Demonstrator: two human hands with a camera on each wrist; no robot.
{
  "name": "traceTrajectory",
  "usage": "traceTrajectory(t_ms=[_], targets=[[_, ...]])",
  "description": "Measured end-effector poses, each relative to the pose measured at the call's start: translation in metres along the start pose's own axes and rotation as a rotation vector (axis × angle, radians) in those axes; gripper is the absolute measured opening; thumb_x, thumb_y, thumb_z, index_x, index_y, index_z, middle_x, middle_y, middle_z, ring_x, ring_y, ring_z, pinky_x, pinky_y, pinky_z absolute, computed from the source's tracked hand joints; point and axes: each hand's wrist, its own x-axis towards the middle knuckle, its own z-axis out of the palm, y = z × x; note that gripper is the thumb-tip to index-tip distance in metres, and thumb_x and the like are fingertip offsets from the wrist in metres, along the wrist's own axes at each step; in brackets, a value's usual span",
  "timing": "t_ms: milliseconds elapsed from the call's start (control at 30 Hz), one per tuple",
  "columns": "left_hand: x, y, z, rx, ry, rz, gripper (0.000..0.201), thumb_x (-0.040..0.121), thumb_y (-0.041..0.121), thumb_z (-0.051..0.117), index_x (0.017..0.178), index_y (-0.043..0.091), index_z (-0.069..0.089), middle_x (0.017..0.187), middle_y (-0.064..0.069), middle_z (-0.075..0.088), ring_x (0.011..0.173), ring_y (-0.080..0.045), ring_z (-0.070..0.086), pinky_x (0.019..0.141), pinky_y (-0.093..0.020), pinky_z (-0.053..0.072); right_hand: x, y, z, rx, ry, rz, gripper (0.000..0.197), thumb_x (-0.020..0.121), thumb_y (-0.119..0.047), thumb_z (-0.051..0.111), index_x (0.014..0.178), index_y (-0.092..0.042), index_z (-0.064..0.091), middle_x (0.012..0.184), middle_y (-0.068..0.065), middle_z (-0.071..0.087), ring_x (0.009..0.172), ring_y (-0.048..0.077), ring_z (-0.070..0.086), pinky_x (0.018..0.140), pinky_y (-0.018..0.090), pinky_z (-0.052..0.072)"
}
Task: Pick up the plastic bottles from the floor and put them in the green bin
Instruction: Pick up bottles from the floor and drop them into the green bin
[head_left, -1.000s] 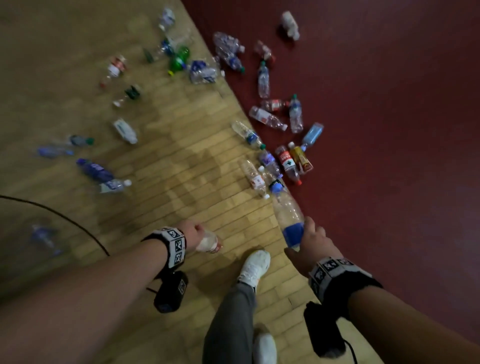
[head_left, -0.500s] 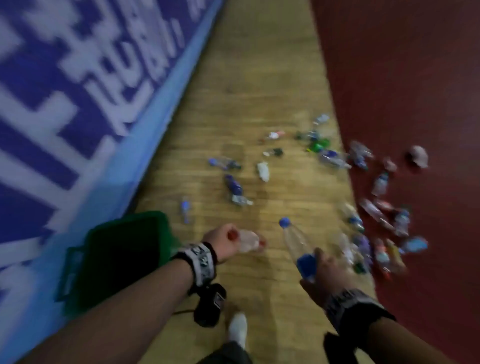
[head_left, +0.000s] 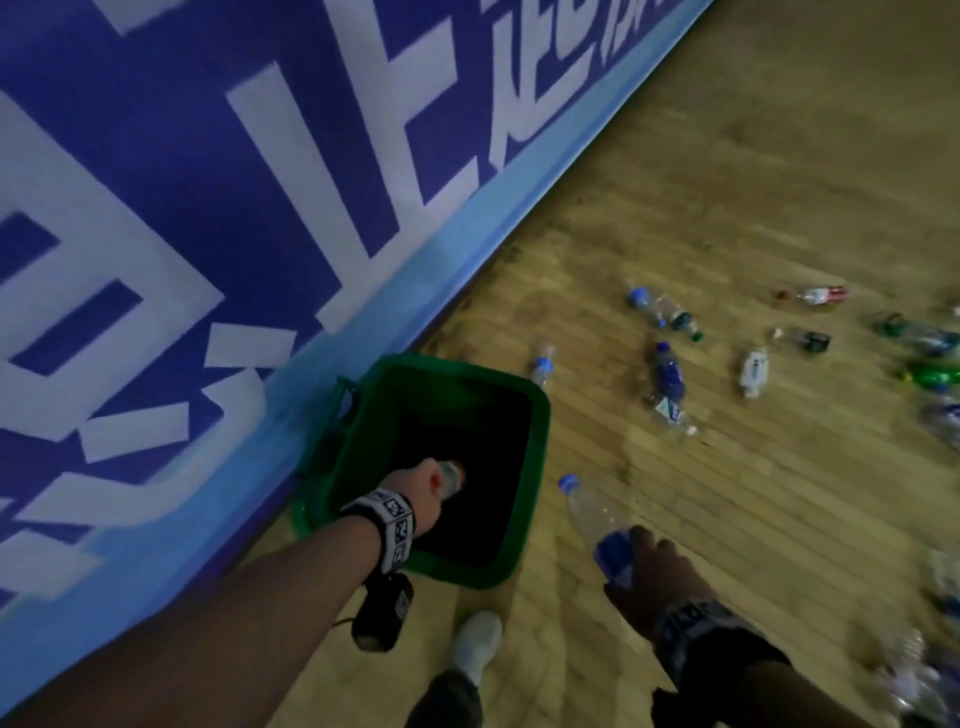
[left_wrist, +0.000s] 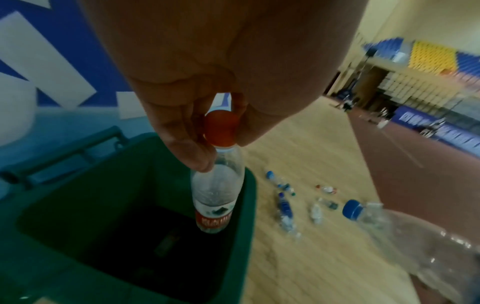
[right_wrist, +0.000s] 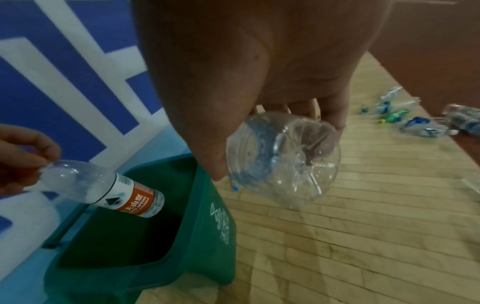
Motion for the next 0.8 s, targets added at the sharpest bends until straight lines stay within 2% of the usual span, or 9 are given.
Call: traceTrajectory(t_ms=[133, 200, 267, 333, 467, 533, 633, 700, 800], targets=[[0.043, -0.047, -0.001, -0.099, -0.067, -0.029, 0.039, 0.099, 0.026, 0.038, 0.136, 0.033, 0.044, 0.11, -0.009, 0.06, 0.086, -0.025, 0.058, 0.082, -0.038, 0.051, 0.047, -0.074, 0.019, -0.044, -0.046, -0.06, 0.068, 0.087, -0.05, 0.06, 0.144, -0.029, 0.029, 0.127, 0.006, 0.051, 0.115, 0.03, 0.056, 0.085, 0.037, 0.048], [0.054, -0.066, 0.005, -0.169, -0.031, -0.056, 0.04, 0.097, 0.022, 0.041, 0.135, 0.032, 0.046, 0.108, -0.008, 0.061, 0.083, -0.023, 0.058, 0.076, -0.032, 0.049, 0.065, -0.106, 0.03, -0.064, -0.053, -0.061, 0.06, 0.092, -0.049, 0.052, 0.144, -0.026, 0.032, 0.127, 0.008, 0.052, 0.114, 0.031, 0.055, 0.088, 0.039, 0.048], [0.056, -0.086, 0.013, -0.245, -0.02, -0.058, 0.039, 0.095, 0.016, 0.045, 0.13, 0.032, 0.053, 0.092, -0.003, 0.063, 0.072, -0.019, 0.058, 0.064, -0.027, 0.046, 0.078, -0.131, 0.039, -0.105, -0.078, -0.07, 0.06, 0.095, -0.048, 0.048, 0.146, -0.022, 0.031, 0.128, 0.01, 0.051, 0.116, 0.031, 0.053, 0.091, 0.04, 0.047], [0.056, -0.105, 0.018, -0.3, -0.027, -0.08, 0.033, 0.094, 0.016, 0.051, 0.123, 0.033, 0.057, 0.081, 0.002, 0.064, 0.067, -0.016, 0.06, 0.059, -0.029, 0.049, 0.09, -0.153, 0.04, -0.151, -0.105, -0.069, 0.064, 0.093, -0.047, 0.052, 0.148, -0.021, 0.03, 0.13, 0.011, 0.051, 0.118, 0.032, 0.051, 0.091, 0.041, 0.048], [0.047, -0.123, 0.02, -0.269, -0.057, -0.166, 0.024, 0.095, 0.02, 0.053, 0.116, 0.029, 0.06, 0.087, 0.005, 0.065, 0.074, -0.014, 0.063, 0.068, -0.032, 0.055, 0.114, -0.192, 0.037, -0.181, -0.156, -0.084, 0.077, 0.089, -0.052, 0.061, 0.149, -0.018, 0.027, 0.134, 0.012, 0.047, 0.12, 0.035, 0.051, 0.093, 0.042, 0.049], [0.044, -0.119, 0.016, -0.23, -0.066, -0.18, 0.024, 0.094, 0.021, 0.052, 0.115, 0.029, 0.059, 0.089, 0.003, 0.064, 0.076, -0.015, 0.062, 0.066, -0.03, 0.05, 0.124, -0.208, 0.032, -0.165, -0.171, -0.094, 0.073, 0.09, -0.052, 0.061, 0.145, -0.016, 0.03, 0.134, 0.012, 0.044, 0.121, 0.036, 0.049, 0.096, 0.045, 0.048], [0.052, -0.095, 0.007, -0.197, -0.048, -0.172, 0.023, 0.092, 0.022, 0.054, 0.114, 0.028, 0.06, 0.098, -0.001, 0.066, 0.084, -0.018, 0.061, 0.071, -0.025, 0.045, 0.136, -0.209, 0.019, -0.113, -0.171, -0.151, 0.063, 0.093, -0.047, 0.057, 0.139, -0.013, 0.033, 0.134, 0.013, 0.042, 0.122, 0.036, 0.048, 0.097, 0.045, 0.047], [0.06, -0.065, 0.003, -0.158, -0.077, -0.125, 0.024, 0.092, 0.021, 0.054, 0.115, 0.025, 0.06, 0.094, 0.002, 0.063, 0.083, -0.016, 0.059, 0.072, -0.023, 0.044, 0.141, -0.19, 0.009, -0.1, -0.144, -0.186, 0.063, 0.093, -0.05, 0.056, 0.137, -0.011, 0.034, 0.132, 0.014, 0.044, 0.121, 0.036, 0.049, 0.095, 0.044, 0.049], [0.074, -0.01, 0.003, -0.128, -0.127, -0.048, 0.024, 0.093, 0.02, 0.054, 0.117, 0.025, 0.058, 0.085, 0.009, 0.061, 0.076, -0.009, 0.058, 0.063, -0.018, 0.042, 0.152, -0.14, -0.007, -0.074, -0.1, -0.175, 0.053, 0.094, -0.045, 0.054, 0.132, -0.011, 0.039, 0.13, 0.013, 0.046, 0.117, 0.035, 0.05, 0.093, 0.043, 0.05]])
